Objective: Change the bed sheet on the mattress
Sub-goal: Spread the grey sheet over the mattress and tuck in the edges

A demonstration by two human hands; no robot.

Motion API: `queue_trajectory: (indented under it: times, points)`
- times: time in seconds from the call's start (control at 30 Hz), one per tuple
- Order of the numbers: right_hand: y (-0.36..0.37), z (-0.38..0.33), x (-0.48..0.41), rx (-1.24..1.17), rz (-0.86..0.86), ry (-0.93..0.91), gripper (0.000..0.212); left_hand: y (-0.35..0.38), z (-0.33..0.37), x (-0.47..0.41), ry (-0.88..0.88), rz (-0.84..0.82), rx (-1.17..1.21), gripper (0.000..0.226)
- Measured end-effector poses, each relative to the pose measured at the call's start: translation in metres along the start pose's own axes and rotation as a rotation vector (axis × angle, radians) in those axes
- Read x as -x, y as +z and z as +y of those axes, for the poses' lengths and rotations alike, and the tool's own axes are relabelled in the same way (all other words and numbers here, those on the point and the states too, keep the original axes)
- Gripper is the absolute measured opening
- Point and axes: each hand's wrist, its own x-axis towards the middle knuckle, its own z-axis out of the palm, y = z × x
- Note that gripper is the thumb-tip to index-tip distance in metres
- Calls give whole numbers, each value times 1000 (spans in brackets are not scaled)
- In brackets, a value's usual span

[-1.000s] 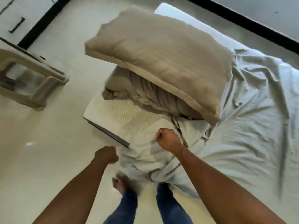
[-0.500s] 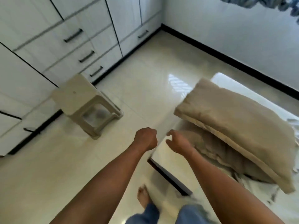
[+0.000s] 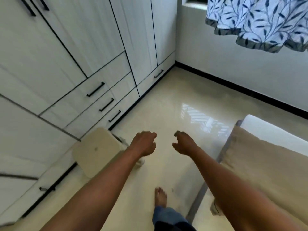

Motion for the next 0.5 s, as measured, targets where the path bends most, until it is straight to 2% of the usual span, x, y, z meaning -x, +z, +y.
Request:
queue_trajectory:
  times: [0.1,0.27,0.5]
  points:
    - [-34,-16,-48,17,0,22,59,-37,-25,-55,32,-25,-70,46]
    - [-111,-24,-99,13,143,51,64,-111,-24,-156,153,61,-106,49]
    - [-200,45,-163,45,340,301,72,-193,21,-326,456,115,-230,50]
